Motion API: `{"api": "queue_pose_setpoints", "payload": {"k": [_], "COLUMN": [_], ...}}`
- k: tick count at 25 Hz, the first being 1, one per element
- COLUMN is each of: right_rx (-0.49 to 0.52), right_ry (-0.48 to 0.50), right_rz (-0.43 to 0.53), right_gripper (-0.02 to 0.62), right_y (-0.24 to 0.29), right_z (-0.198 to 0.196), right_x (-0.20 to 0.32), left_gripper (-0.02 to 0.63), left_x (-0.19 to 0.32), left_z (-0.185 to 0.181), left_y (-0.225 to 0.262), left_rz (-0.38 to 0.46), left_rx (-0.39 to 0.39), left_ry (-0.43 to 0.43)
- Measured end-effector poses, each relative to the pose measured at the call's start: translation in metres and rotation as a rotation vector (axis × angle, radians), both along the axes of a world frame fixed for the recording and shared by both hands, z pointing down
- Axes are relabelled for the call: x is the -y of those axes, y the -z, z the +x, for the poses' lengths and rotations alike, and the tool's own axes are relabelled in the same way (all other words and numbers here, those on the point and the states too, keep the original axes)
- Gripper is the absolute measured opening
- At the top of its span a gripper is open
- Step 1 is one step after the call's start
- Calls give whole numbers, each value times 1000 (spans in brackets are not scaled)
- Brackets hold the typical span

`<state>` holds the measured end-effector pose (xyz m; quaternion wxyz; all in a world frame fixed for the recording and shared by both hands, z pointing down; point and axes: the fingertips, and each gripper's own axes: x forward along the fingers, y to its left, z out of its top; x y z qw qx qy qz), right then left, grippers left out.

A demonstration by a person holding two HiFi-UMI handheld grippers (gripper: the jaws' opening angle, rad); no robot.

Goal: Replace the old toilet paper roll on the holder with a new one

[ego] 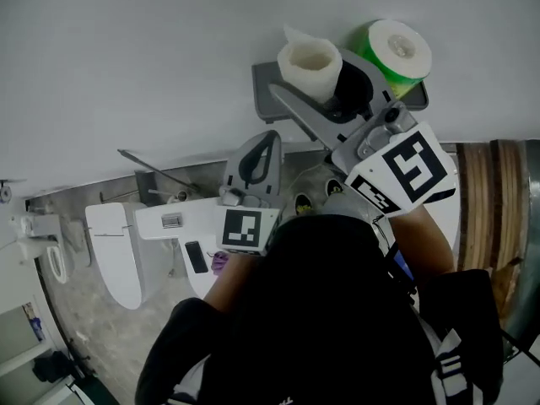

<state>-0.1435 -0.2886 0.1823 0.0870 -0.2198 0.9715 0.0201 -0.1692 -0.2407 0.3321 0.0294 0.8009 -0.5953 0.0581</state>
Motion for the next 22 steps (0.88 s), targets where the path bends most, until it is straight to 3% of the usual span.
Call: {"api": "queue_pose_setpoints", "payload": {"k": [3, 9, 15, 22], "right_rx": [-25, -124, -101, -155], "right_ry": [-47, -103, -135, -146], "right_rz": [-77, -87, -133, -70], "right_gripper": [244, 244, 245, 266], "right_y": [-8, -10, -14, -6], "right_z": [-14, -29, -21, -13], "right_x": [22, 35, 45, 34], "left_gripper": [21, 21, 21, 23], "left_x": [-3, -3, -2, 0], "left_z": [-4, -8, -5, 1], "left_y": [-3, 2, -5, -5], "left_rz": [7, 2, 13, -3], "left_rx": [-22, -29, -4, -21], "left_ry": [6, 9, -23, -34]}}
